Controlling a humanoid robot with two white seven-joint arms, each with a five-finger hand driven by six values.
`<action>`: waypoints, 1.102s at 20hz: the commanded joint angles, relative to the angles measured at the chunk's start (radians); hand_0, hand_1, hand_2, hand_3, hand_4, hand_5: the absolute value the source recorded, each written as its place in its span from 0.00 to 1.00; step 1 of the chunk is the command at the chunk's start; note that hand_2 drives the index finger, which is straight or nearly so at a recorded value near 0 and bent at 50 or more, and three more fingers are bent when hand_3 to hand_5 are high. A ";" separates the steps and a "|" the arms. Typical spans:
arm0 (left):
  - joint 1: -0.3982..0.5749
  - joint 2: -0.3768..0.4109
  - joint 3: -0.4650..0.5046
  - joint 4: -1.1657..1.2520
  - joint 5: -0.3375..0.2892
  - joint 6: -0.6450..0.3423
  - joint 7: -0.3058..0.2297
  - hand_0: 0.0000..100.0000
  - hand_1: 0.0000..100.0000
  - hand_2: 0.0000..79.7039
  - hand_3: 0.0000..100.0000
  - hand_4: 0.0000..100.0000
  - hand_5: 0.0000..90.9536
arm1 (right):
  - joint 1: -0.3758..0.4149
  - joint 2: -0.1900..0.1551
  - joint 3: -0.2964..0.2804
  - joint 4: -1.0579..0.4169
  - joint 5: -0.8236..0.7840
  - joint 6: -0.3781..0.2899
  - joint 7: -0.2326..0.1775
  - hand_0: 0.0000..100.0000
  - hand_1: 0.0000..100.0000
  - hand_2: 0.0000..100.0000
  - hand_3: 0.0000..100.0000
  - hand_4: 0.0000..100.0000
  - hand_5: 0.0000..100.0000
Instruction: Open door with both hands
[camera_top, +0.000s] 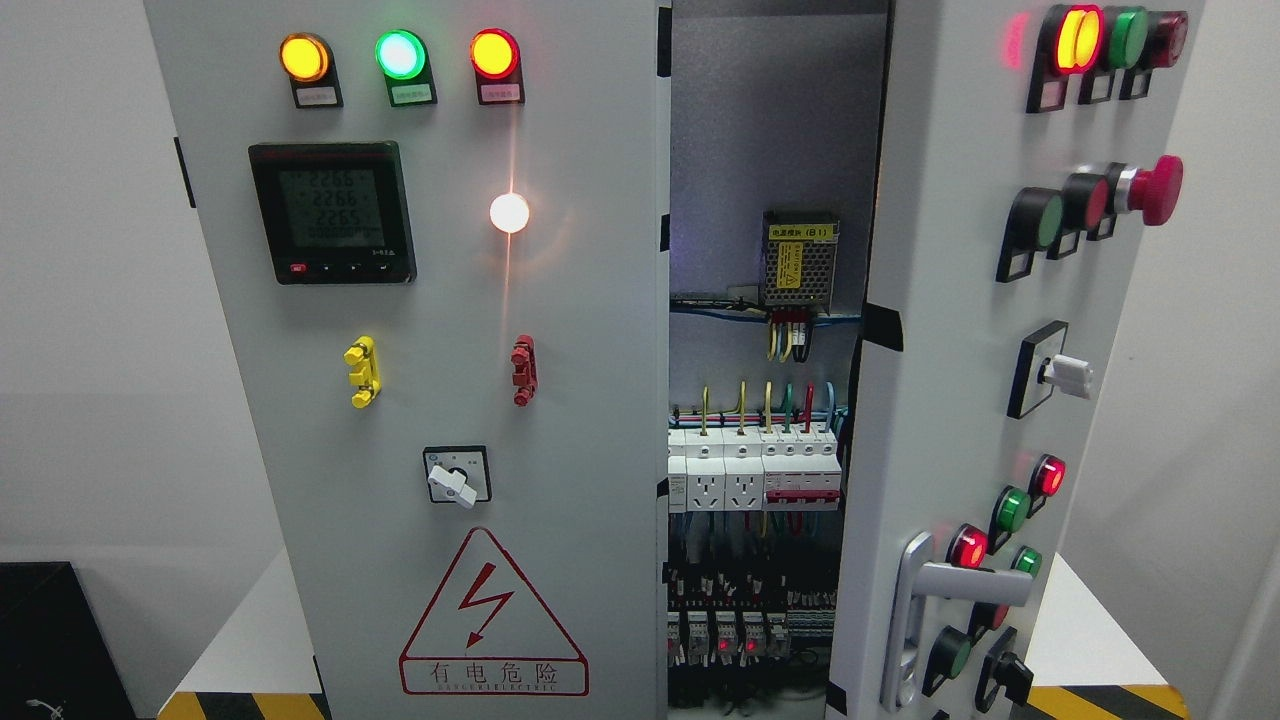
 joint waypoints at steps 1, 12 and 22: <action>-0.143 0.010 -0.081 -0.092 0.085 0.004 -0.001 0.00 0.00 0.00 0.00 0.00 0.00 | 0.000 0.000 -0.005 0.000 0.018 -0.001 0.000 0.19 0.00 0.00 0.00 0.00 0.00; -0.376 -0.002 -0.156 -0.092 0.209 0.008 -0.001 0.00 0.00 0.00 0.00 0.00 0.00 | 0.000 0.000 -0.005 0.000 0.018 -0.001 0.000 0.19 0.00 0.00 0.00 0.00 0.00; -0.595 0.012 -0.199 -0.087 0.455 0.074 -0.001 0.00 0.00 0.00 0.00 0.00 0.00 | 0.000 0.000 -0.005 0.000 0.018 -0.001 0.000 0.19 0.00 0.00 0.00 0.00 0.00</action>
